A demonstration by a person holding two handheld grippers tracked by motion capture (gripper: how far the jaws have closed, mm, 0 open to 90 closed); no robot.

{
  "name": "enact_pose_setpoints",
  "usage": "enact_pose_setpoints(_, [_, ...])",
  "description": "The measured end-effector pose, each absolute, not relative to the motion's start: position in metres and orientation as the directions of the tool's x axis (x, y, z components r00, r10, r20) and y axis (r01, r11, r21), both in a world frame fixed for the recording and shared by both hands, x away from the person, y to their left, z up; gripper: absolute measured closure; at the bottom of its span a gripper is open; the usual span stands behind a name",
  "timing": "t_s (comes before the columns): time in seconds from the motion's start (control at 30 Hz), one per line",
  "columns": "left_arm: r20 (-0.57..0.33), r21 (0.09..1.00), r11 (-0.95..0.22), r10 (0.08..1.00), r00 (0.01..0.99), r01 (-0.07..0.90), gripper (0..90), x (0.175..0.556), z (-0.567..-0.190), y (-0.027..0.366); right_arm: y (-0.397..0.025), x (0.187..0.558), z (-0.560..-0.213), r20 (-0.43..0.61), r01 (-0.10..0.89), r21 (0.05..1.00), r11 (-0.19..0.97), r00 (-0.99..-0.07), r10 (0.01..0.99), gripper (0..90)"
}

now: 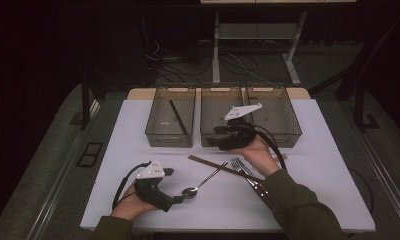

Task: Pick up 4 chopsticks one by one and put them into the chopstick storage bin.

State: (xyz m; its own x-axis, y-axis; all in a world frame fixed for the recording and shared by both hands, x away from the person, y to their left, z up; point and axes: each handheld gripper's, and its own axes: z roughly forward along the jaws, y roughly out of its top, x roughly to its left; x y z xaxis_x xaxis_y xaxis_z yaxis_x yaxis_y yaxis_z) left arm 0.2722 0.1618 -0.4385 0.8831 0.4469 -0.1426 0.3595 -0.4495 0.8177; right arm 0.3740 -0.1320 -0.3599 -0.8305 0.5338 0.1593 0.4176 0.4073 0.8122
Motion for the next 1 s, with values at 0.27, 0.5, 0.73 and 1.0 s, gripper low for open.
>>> enact_pose_setpoints(0.27, [-0.132,0.814,-0.460,0.448,0.884,0.355,0.0,0.272,-0.439,0.161,-0.160,0.356,-0.367,0.155,0.409,0.817,0.406,-0.834,0.529,43.9])
enact_pose_setpoints(0.5, [-0.133,0.811,-0.463,0.451,0.882,0.359,0.0,0.271,-0.439,0.161,-0.191,0.343,-0.376,0.153,0.413,0.817,0.402,-0.828,0.539,43.8])
enact_pose_setpoints(0.73, [-0.132,0.812,-0.461,0.452,0.882,0.358,0.0,0.271,-0.439,0.161,-0.213,0.336,-0.382,0.150,0.427,0.808,0.405,-0.816,0.559,43.8])
enact_pose_setpoints(1.0, [-0.125,0.810,-0.468,0.451,0.884,0.353,0.0,0.271,-0.438,0.162,-0.230,0.325,-0.385,0.135,0.418,0.807,0.417,-0.817,0.560,44.1])
